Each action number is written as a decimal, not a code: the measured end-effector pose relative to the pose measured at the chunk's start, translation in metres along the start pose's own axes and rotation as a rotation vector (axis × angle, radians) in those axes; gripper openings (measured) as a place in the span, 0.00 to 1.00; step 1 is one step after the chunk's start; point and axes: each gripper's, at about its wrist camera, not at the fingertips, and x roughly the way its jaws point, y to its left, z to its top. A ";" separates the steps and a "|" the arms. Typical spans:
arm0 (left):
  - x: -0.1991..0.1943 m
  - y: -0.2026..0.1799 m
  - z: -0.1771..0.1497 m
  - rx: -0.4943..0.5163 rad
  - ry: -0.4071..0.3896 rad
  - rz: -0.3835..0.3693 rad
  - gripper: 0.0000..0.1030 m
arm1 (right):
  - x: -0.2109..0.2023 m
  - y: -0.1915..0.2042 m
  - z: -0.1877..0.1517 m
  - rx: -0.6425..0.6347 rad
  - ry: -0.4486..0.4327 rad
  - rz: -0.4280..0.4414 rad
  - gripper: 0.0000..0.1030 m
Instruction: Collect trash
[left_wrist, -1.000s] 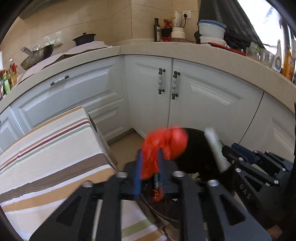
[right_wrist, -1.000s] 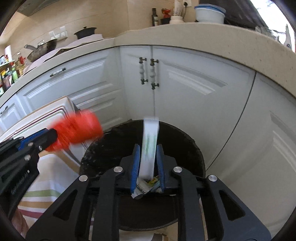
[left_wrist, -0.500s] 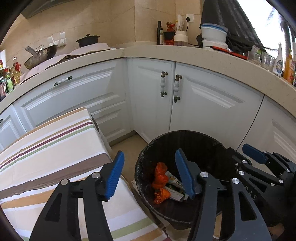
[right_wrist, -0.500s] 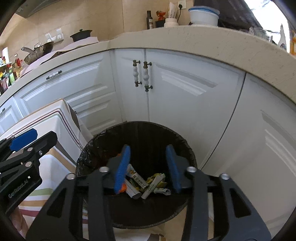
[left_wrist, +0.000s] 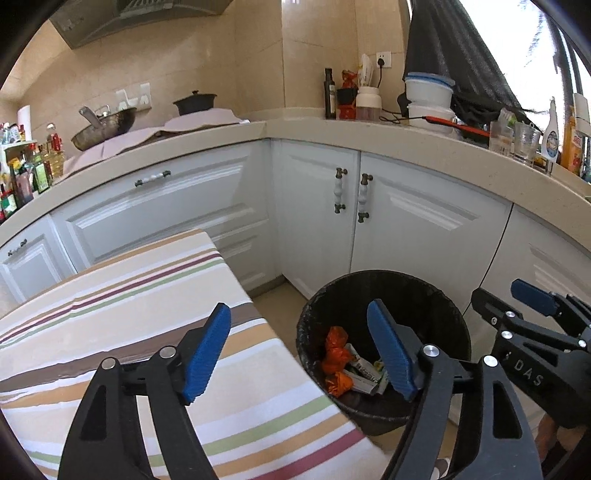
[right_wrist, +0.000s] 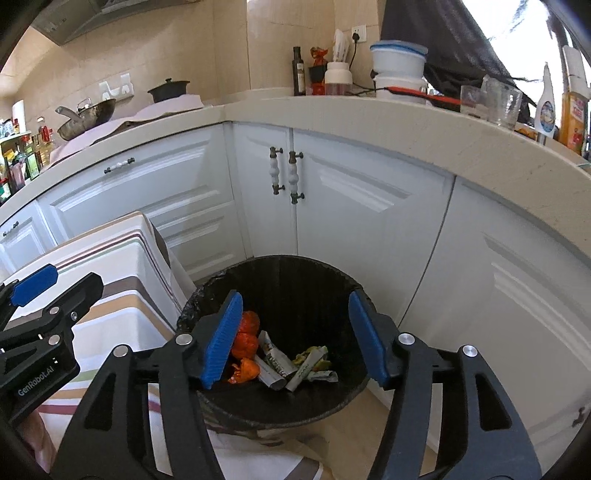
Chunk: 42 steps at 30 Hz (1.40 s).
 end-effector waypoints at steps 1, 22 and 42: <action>-0.004 0.001 -0.001 0.004 -0.003 0.004 0.73 | -0.003 0.000 0.000 0.000 -0.004 -0.001 0.61; -0.060 0.024 -0.020 -0.026 -0.036 0.049 0.79 | -0.071 0.008 -0.013 -0.013 -0.080 -0.033 0.73; -0.076 0.034 -0.024 -0.052 -0.064 0.068 0.80 | -0.097 0.007 -0.015 -0.014 -0.131 -0.054 0.74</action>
